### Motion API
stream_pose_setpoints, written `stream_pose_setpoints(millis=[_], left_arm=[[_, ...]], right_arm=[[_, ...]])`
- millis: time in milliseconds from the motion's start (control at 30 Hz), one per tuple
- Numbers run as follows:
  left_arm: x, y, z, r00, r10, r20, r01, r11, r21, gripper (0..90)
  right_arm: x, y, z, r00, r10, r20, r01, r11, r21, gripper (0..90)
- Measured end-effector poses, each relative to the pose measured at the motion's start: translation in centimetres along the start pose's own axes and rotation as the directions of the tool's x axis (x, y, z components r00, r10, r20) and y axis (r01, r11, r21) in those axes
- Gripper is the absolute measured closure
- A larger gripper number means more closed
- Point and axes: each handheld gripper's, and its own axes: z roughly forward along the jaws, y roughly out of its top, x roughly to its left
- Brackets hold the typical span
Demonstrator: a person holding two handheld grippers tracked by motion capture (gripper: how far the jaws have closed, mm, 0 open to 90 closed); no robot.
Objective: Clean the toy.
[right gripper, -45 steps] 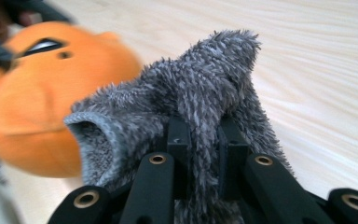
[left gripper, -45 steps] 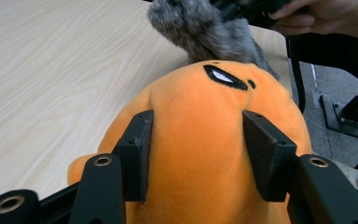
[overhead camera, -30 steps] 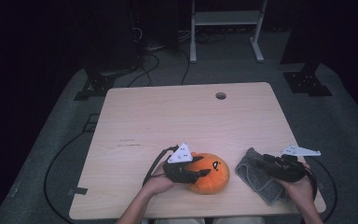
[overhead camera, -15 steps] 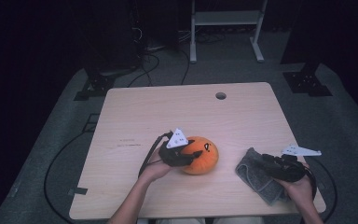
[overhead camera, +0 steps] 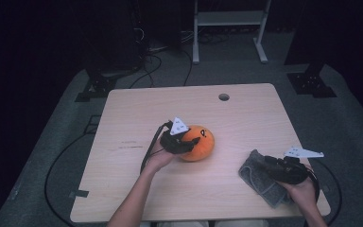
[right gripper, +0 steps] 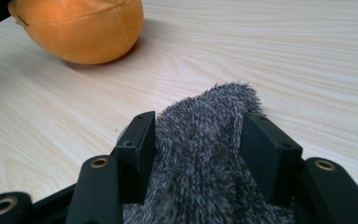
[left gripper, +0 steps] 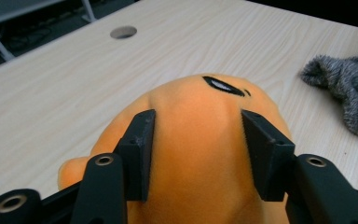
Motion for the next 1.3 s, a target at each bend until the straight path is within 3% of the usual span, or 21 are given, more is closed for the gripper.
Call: stream_pose_setpoints(millis=[100,300,633,900,1300], left_arm=[[0.1,-0.2,-0.4,0.9998,-0.015,0.015,0.015,0.9999,0.003,40.8],[-0.3,-0.1,-1.9,0.9999,-0.001,0.01,0.001,0.9996,-0.027,21.8],[-0.3,-0.3,-4.0,0.9997,0.021,0.008,-0.021,0.9994,-0.028,16.5],[0.0,-1.2,-5.3,0.9995,0.009,-0.032,-0.01,0.9991,-0.042,13.3],[0.3,-3.1,-7.2,0.9989,-0.021,-0.042,0.019,0.9988,-0.045,12.7]], right_arm=[[0.1,0.0,0.2,1.0,-0.003,-0.001,0.003,1.0,0.006,43.9],[0.2,0.0,0.4,1.0,-0.007,0.002,0.007,1.0,0.012,42.3],[0.4,0.0,0.4,1.0,-0.007,0.003,0.007,1.0,-0.001,40.9],[0.4,0.0,0.4,1.0,-0.007,0.004,0.007,1.0,-0.005,40.0],[0.4,0.0,0.3,1.0,-0.002,0.009,0.002,1.0,-0.01,39.1]])
